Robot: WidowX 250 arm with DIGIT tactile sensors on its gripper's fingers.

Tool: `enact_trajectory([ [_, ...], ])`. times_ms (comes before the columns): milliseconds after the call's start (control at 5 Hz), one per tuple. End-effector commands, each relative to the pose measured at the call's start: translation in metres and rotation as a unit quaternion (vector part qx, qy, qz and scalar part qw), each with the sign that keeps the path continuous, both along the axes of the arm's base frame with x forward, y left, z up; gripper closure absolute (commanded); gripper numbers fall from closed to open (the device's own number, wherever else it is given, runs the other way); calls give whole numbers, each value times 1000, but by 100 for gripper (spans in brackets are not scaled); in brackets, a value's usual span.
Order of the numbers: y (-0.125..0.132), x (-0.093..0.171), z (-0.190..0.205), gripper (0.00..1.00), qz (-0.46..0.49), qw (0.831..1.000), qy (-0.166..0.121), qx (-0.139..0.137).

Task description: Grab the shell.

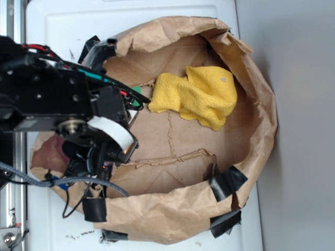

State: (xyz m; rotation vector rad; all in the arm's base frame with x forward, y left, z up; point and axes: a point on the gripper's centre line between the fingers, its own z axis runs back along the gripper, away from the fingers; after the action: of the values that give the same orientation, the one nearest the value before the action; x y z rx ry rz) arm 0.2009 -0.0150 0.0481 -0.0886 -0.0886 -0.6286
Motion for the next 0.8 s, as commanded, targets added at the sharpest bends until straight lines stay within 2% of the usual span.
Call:
enact_trajectory([
  [0,-8,12,-23,0,-13,1000,6,26],
  [200,-10,14,-37,0,-19,999,2,47],
  [400,-10,16,-41,0,-23,998,-14,52],
  [600,-8,16,-36,100,-10,998,-33,46],
])
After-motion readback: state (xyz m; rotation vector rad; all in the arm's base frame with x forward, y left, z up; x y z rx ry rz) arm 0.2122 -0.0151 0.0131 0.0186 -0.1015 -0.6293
